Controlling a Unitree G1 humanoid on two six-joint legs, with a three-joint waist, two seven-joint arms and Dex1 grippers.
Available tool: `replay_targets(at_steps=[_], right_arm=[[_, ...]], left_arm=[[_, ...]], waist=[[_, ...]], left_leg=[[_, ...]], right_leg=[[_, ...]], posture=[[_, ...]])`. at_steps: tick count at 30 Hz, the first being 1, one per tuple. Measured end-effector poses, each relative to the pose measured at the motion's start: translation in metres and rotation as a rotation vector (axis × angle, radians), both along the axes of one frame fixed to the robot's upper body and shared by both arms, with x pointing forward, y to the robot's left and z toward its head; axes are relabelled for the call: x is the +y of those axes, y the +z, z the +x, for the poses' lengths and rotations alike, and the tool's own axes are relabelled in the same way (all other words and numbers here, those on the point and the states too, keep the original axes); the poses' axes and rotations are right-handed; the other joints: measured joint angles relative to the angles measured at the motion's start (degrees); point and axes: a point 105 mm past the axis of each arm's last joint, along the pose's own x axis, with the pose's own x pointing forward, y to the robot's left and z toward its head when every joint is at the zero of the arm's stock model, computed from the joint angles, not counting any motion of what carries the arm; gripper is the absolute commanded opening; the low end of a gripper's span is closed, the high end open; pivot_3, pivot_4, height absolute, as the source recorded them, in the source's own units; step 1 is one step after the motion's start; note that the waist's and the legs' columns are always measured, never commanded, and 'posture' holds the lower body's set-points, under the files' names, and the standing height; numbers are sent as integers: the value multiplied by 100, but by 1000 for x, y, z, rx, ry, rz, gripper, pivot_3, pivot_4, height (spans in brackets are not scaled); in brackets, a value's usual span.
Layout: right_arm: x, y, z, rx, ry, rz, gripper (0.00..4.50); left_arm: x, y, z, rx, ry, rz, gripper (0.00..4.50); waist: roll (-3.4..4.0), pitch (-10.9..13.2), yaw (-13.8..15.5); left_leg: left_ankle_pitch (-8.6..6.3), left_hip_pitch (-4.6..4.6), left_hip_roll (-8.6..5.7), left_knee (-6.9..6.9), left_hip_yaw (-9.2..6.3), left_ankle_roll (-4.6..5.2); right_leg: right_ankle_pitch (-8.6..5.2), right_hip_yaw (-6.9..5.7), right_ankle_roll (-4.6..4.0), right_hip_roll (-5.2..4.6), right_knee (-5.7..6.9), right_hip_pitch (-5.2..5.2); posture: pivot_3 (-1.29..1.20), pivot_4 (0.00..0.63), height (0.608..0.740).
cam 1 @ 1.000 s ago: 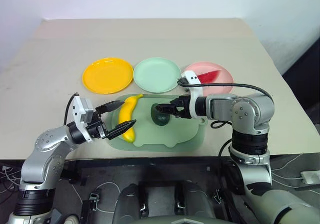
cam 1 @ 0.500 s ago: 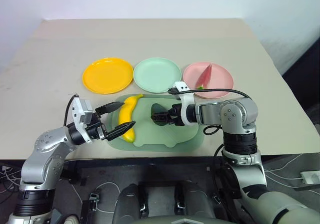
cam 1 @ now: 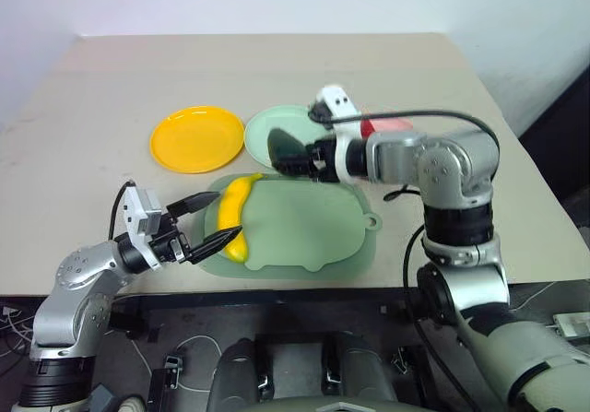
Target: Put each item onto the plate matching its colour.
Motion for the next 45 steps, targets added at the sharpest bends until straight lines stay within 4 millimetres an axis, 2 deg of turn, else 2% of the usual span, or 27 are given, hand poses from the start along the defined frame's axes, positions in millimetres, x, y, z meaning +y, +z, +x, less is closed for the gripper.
replay_targets(at_steps=[3, 8, 13, 16, 20, 21, 27, 32, 34, 37, 39, 42, 45], right_arm=[[4, -15, 25, -6, -44, -48, 3108], [25, -30, 58, -104, -46, -135, 3108], [29, -42, 72, -142, -71, -193, 3108], [24, -50, 77, -139, -106, -214, 3108], [16, -52, 82, -146, -147, -223, 4453], [16, -51, 82, -151, -146, -218, 4487], [16, -39, 82, -174, -103, -185, 4487], [7, -12, 76, -287, -41, -45, 4487], [-1, -15, 66, -294, -12, 24, 4487], [-18, -30, 50, -241, -2, 76, 4487], [-30, -31, 38, -249, -1, 100, 4487], [-39, -23, 22, -306, 14, 111, 4487], [-44, -35, 8, -300, 28, 79, 4487]], left_arm=[[1, -2, -1, 7, 14, 0, 4500], [-1, 4, -3, -11, 29, 5, 4500], [-1, 7, -2, -15, 48, 6, 4500], [0, 7, -4, -17, 51, 8, 4500], [1, 6, -5, -13, 56, 9, 4500], [2, 6, -5, -14, 58, 9, 4500], [4, 5, -4, -16, 77, 13, 4500], [7, 8, 2, -53, 156, -6, 4500], [10, 9, 3, -67, 188, -7, 4500], [14, 7, 4, -83, 243, -13, 4500], [17, 4, 1, -85, 279, -22, 4500], [18, 1, -1, -87, 325, -26, 4500], [16, 0, -2, -80, 377, -26, 4500]], waist=[[1, 1, 1], [2, 2, -16], [2, 2, 2], [2, 3, -1], [2, 3, -13], [2, 3, -14], [3, 3, -9], [-2, 0, 16], [-1, 1, 13], [0, 2, 6], [1, 2, -3], [1, 2, 3], [-1, 1, 10]], left_leg=[[0, -3, 0, 1, 2, 0], [1, -8, 1, 1, 7, -1], [1, -12, 1, 5, 7, -2], [1, -13, 2, 5, 5, -2], [1, -13, 3, 5, 5, -2], [2, -13, 3, 5, 5, -2], [2, -16, 3, 5, 4, -2], [1, -14, 3, 8, -4, -2], [1, -13, 2, 8, -6, -2], [2, -13, 3, 8, -6, -2], [1, -13, 3, 6, -5, -2], [2, -7, 4, 3, -6, -3], [1, 5, 3, 4, -6, -2]], right_leg=[[0, 0, 0, 0, 2, -3], [0, 1, 1, 2, 5, -11], [0, 1, 1, 2, 3, -11], [0, 1, 1, 2, 5, -12], [0, 2, 1, 2, 6, -15], [0, 2, 1, 2, 6, -15], [0, 3, 1, 2, 7, -16], [0, 0, 1, 0, 3, -7], [0, -2, 1, 0, 3, -4], [0, -2, 1, 0, 6, -7], [0, -1, 1, 0, 4, -9], [0, -1, 1, 1, 3, -5], [0, -1, 1, -2, 1, 8]], posture=[[0, 150, 695], [0, 150, 695], [0, 150, 695], [0, 150, 695], [0, 150, 695], [0, 150, 695], [0, 150, 695], [0, 150, 695], [0, 150, 695], [0, 150, 695], [0, 150, 695], [0, 150, 695], [0, 150, 695]])
